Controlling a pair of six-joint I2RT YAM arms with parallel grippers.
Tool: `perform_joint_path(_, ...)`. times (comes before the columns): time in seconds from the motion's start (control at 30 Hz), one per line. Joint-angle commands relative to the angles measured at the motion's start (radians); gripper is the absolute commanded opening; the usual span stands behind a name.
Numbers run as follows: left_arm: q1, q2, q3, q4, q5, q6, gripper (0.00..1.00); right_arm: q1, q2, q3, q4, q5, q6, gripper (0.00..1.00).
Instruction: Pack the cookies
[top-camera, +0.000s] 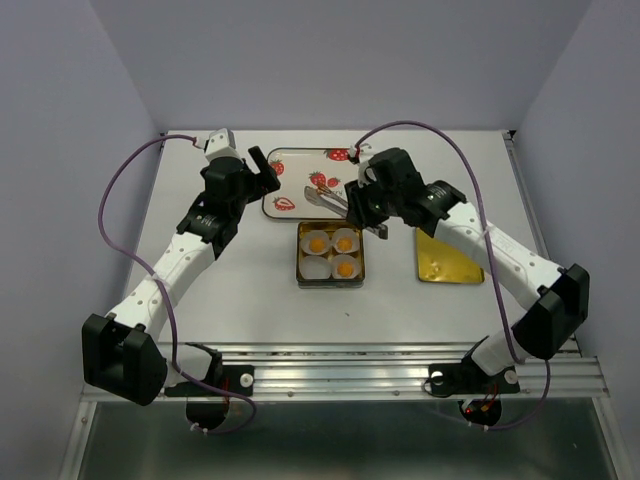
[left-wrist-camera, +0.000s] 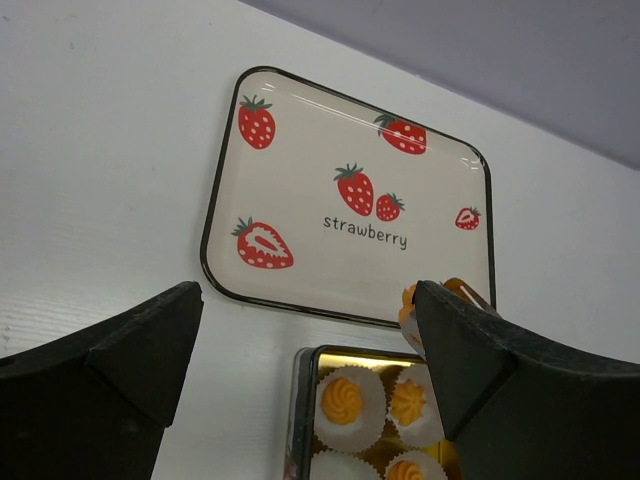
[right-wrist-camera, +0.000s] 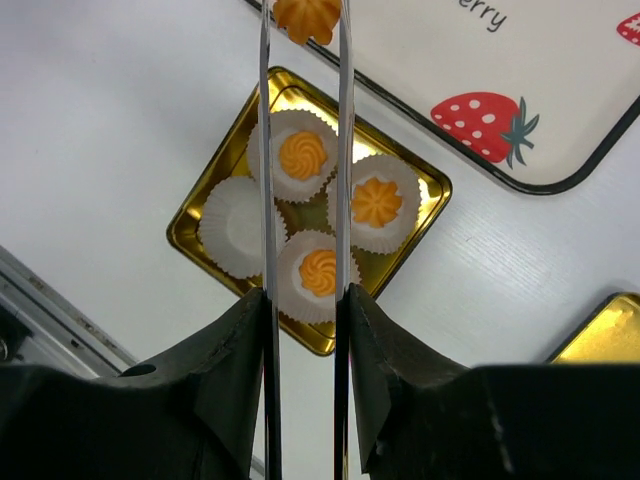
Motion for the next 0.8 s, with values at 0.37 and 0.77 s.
perform_joint_path(0.37, -0.002, -0.045, 0.008, 0.019, 0.017, -0.003, 0.99, 0.106, -0.121, -0.135, -0.154, -0.110, -0.079, 0.34)
perform_joint_path(0.77, -0.003, -0.056, 0.000, 0.008, 0.025, 0.000, 0.99, 0.154, -0.094, -0.150, -0.187, -0.099, -0.095, 0.34)
